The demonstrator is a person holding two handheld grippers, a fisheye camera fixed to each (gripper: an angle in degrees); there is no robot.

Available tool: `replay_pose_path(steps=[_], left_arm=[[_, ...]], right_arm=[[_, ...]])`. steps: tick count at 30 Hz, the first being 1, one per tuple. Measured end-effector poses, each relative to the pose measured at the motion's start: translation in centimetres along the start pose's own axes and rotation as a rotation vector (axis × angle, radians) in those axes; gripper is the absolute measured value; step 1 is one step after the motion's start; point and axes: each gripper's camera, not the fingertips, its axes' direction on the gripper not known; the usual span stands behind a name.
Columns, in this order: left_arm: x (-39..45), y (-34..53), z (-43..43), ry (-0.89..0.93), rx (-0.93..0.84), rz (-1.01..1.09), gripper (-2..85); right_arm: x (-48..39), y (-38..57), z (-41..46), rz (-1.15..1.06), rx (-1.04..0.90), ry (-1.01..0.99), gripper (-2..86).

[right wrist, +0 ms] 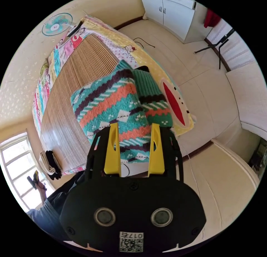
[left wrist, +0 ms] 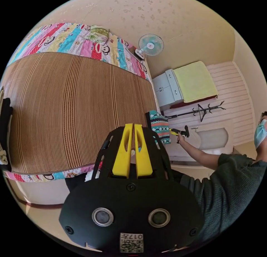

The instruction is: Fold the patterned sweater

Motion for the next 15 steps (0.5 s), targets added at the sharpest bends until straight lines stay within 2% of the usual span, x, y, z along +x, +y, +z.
replay_pose_path(steps=[2,3,7,10,15], left_arm=[[0.2,-1.4,1.6,0.012,-0.032,-0.021,-0.4],[0.3,-1.8,2.0,0.010,-0.039,-0.023,-0.3],[1.5,-5.6,6.4,-0.020,-0.111,-0.021,5.9],[2.0,-8.9,12.0,0.085,-0.213,-0.036,10.0],[1.6,-14.3,23.7,0.206,-0.411,-0.064,16.0]], right_arm=[[-1.3,1.4,0.1,-0.018,0.069,0.075,11.5],[-2.3,3.0,0.0,-0.066,0.133,0.029,9.3],[-3.7,8.8,1.9,-0.254,0.096,-0.458,7.0],[-5.6,12.8,3.7,-0.404,0.035,-0.699,6.7],[-7.4,15.4,9.1,-0.394,-0.083,-0.735,6.3]])
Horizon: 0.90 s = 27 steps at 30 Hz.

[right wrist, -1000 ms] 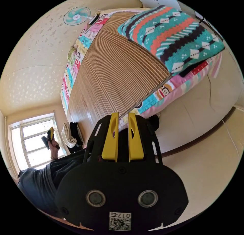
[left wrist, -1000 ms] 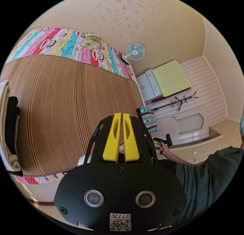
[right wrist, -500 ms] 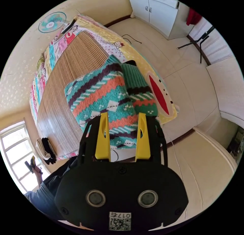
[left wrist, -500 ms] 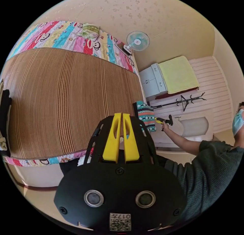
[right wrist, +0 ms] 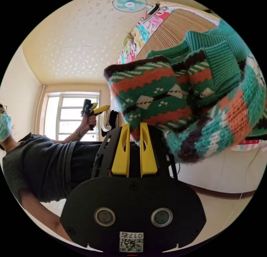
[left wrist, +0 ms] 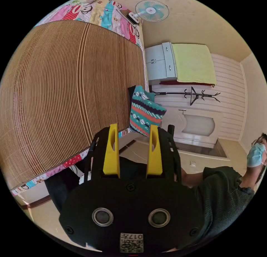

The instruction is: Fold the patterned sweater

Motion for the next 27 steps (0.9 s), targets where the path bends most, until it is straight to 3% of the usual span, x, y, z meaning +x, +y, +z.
replay_pose_path(steps=[2,5,11,15,18,21,27], left_arm=[[-3.0,-4.5,4.5,0.110,-0.096,-0.115,19.8],[-5.1,-8.8,7.6,0.250,-0.091,-0.213,22.2],[-2.3,-14.7,10.1,0.300,-0.195,-0.151,23.0],[-3.1,-13.2,13.7,0.253,-0.479,-0.196,19.2],[-5.9,-10.3,11.6,0.399,-0.397,-0.221,11.6],[-6.9,-7.6,6.6,0.506,-0.273,-0.071,6.6],[-2.6,-1.3,-5.8,0.734,-0.117,0.461,5.2]], right_arm=[[0.8,0.5,0.4,0.022,0.036,-0.062,6.1],[0.7,1.5,0.0,0.004,0.054,-0.047,5.9],[-0.3,4.8,1.0,-0.049,0.045,0.017,5.6],[-0.3,6.8,3.7,-0.075,0.025,-0.033,5.6],[-0.7,8.0,5.2,-0.111,0.062,-0.126,5.5],[-2.8,8.5,6.7,-0.216,0.102,-0.284,5.6],[-13.5,8.9,13.4,-0.582,0.065,-0.526,6.2]])
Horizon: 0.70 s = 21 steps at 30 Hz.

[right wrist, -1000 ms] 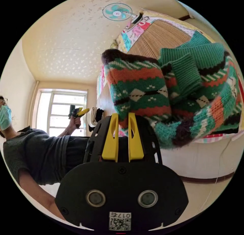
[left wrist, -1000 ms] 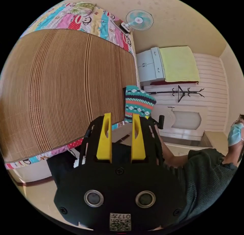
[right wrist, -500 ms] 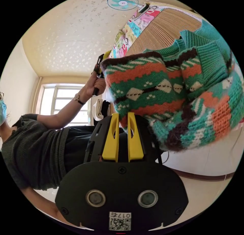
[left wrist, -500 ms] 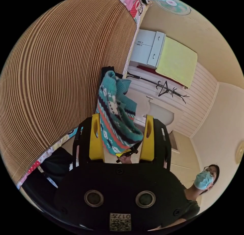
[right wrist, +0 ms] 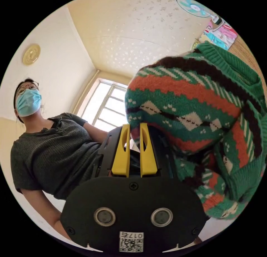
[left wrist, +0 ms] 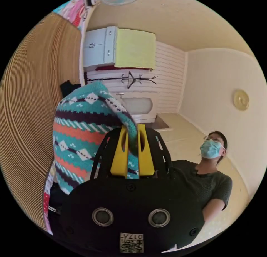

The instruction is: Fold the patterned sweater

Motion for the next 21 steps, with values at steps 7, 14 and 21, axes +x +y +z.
replay_pose_path(steps=[7,14,21], left_arm=[[20.7,8.8,-5.0,0.374,-0.149,0.684,5.1],[38.1,21.9,-11.6,0.466,-0.244,1.162,5.0],[44.9,28.9,-12.9,0.625,-0.235,1.290,5.3]], right_arm=[[-9.4,-0.6,16.7,-0.412,-0.200,-0.099,5.6],[-15.0,3.7,19.8,-0.597,-0.211,0.118,3.5],[-16.2,8.1,17.2,-0.511,-0.006,0.300,9.3]])
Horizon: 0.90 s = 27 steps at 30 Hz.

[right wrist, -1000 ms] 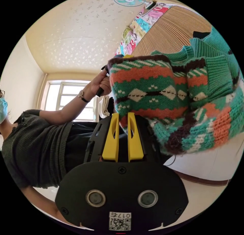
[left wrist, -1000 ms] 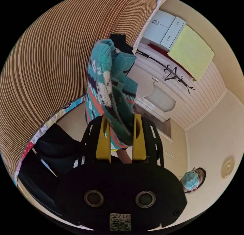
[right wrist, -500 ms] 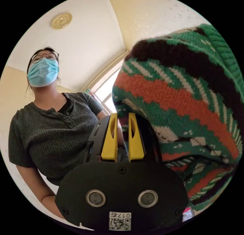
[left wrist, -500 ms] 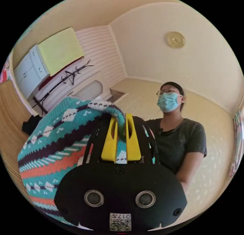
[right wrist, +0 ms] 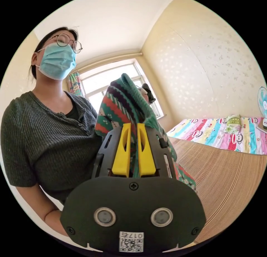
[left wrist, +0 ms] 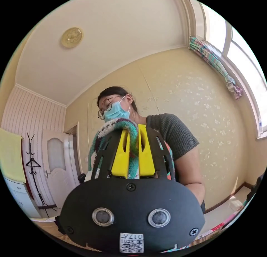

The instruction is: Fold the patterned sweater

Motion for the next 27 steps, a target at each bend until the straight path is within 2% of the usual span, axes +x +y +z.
replay_pose_path(steps=[3,7,10,14,18,20,22,24,25,27], left_arm=[[1.3,-0.1,1.4,-0.035,0.044,-0.009,5.2],[2.2,1.3,2.0,0.023,0.210,0.026,5.2],[1.6,2.4,3.2,0.091,0.286,0.065,5.2],[-0.8,3.5,5.9,0.183,0.335,0.100,5.2],[-3.0,4.1,8.6,0.270,0.375,0.119,5.2],[-4.1,4.3,10.6,0.311,0.380,0.123,5.2],[-4.7,4.3,11.9,0.319,0.372,0.121,5.1],[-4.9,4.2,12.9,0.301,0.356,0.120,5.1],[-4.8,3.9,13.3,0.274,0.338,0.122,5.2],[-3.8,3.4,13.7,0.214,0.303,0.131,5.2]], right_arm=[[-0.7,1.9,0.3,0.073,0.004,0.046,15.4],[0.4,4.8,3.4,0.212,-0.170,0.255,18.6],[2.7,6.2,5.9,0.285,-0.285,0.307,20.1],[5.6,6.2,6.7,0.352,-0.329,0.222,18.6],[7.8,5.3,4.6,0.310,-0.260,0.141,20.1],[8.8,4.9,4.4,0.288,-0.268,0.038,22.6],[9.2,4.6,6.3,0.222,-0.381,-0.277,23.1],[8.4,4.8,8.5,0.182,-0.543,-0.436,18.1],[7.7,5.1,9.0,0.154,-0.597,-0.409,11.1],[6.8,4.7,8.0,0.141,-0.535,-0.333,6.6]])
